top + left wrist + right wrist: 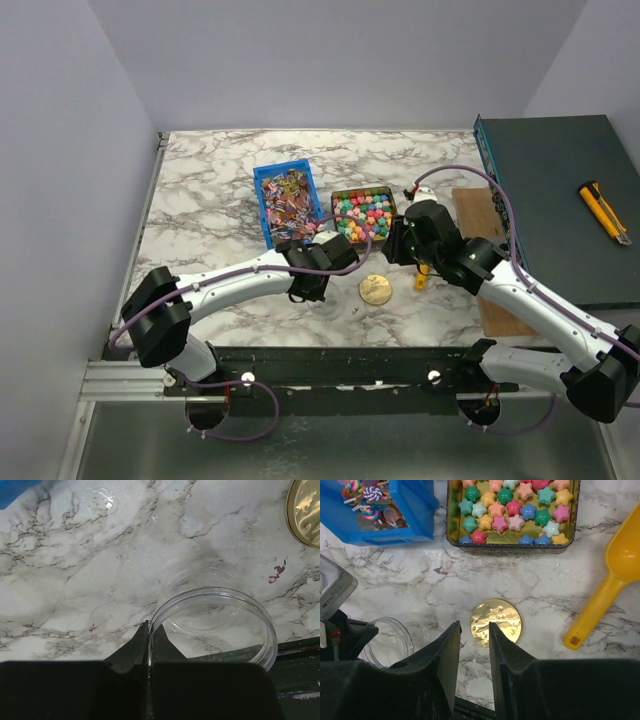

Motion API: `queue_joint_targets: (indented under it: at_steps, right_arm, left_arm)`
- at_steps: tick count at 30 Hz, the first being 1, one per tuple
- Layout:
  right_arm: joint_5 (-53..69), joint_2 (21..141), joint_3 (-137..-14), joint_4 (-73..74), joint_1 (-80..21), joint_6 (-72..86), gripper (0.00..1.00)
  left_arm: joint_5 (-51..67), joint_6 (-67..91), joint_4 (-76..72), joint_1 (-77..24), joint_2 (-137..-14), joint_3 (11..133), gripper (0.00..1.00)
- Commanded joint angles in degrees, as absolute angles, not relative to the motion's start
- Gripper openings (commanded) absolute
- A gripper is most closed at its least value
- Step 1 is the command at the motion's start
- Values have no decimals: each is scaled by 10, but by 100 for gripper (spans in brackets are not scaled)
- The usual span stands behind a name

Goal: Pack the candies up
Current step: Place the packing bottle at the center of the board.

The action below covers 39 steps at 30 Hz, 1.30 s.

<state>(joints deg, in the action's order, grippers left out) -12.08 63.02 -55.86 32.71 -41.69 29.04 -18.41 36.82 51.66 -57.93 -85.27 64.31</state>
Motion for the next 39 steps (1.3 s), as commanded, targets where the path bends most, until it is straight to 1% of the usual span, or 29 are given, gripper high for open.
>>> queue_joint_targets:
  at_steps: [1, 9, 13, 19, 21, 27, 29, 32, 34, 39]
  right_arm:
    - [-147, 614, -540, 347, -421, 306, 34]
    - [-156, 601, -513, 350, -421, 318, 34]
    - [-162, 595, -504, 351, -421, 323, 37]
    - [-166, 596, -495, 352, -420, 327, 37]
    - [-169, 597, -496, 353, -420, 329, 40]
    - [-193, 602, -507, 364, -421, 339, 46]
    - [-198, 605, -512, 365, -421, 346, 50]
    - [-197, 615, -516, 359, -421, 356, 55]
    - [-200, 627, -518, 355, -420, 366, 57]
    - [-221, 656, -530, 340, -421, 395, 59]
  left_arm:
    - [-171, 374, 483, -601, -890, 656, 0]
    - [-159, 377, 459, -606, -930, 656, 0]
    - [-154, 378, 453, -609, -943, 658, 1]
    - [-144, 374, 445, -610, -944, 663, 14]
    - [-142, 373, 445, -610, -941, 667, 18]
    - [-140, 370, 447, -610, -900, 667, 36]
    - [-142, 369, 450, -610, -882, 666, 41]
    - [-145, 367, 457, -610, -852, 666, 44]
    - [-148, 365, 462, -610, -830, 667, 46]
    - [-154, 355, 474, -609, -782, 672, 57]
